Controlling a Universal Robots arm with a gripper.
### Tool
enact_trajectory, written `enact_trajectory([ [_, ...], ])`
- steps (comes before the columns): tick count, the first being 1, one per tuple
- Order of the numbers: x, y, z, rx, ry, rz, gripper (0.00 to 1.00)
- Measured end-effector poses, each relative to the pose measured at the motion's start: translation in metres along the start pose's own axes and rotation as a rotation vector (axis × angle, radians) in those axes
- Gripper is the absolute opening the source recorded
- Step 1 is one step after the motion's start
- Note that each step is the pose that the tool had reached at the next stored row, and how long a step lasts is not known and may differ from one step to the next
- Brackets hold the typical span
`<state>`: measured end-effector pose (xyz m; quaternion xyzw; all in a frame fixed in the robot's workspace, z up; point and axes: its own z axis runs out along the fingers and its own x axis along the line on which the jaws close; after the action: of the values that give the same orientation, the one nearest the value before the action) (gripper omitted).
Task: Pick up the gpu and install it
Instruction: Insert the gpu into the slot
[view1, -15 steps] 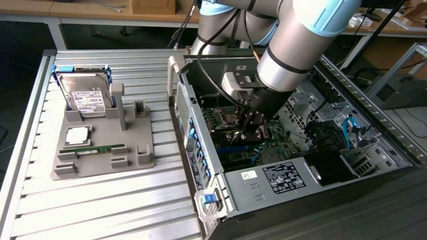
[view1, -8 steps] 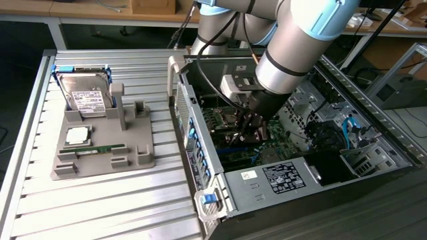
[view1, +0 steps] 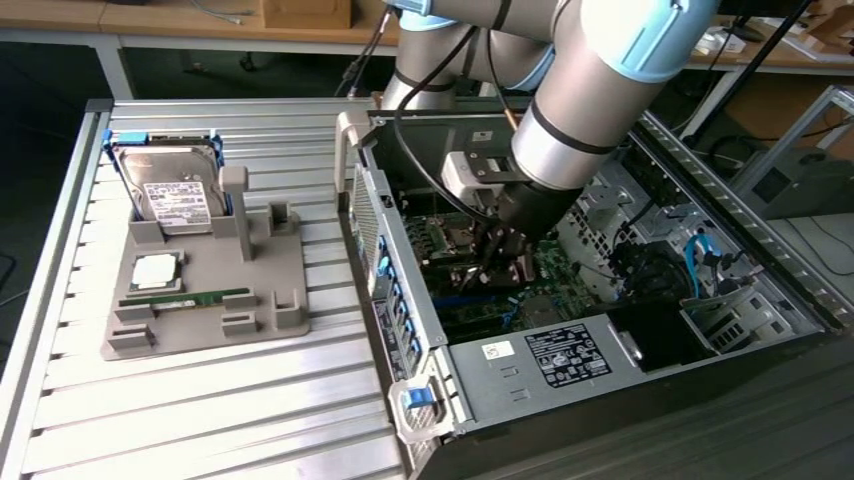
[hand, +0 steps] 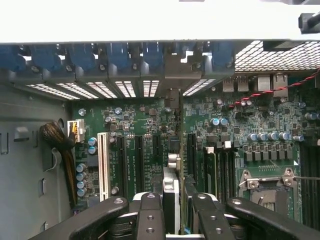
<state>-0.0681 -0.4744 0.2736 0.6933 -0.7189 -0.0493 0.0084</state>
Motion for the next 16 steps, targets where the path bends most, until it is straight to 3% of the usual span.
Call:
enact_trajectory([
  [16, -0.0022, -0.001, 0.0037, 0.0011, -0.0016, 0.019, 0.27],
])
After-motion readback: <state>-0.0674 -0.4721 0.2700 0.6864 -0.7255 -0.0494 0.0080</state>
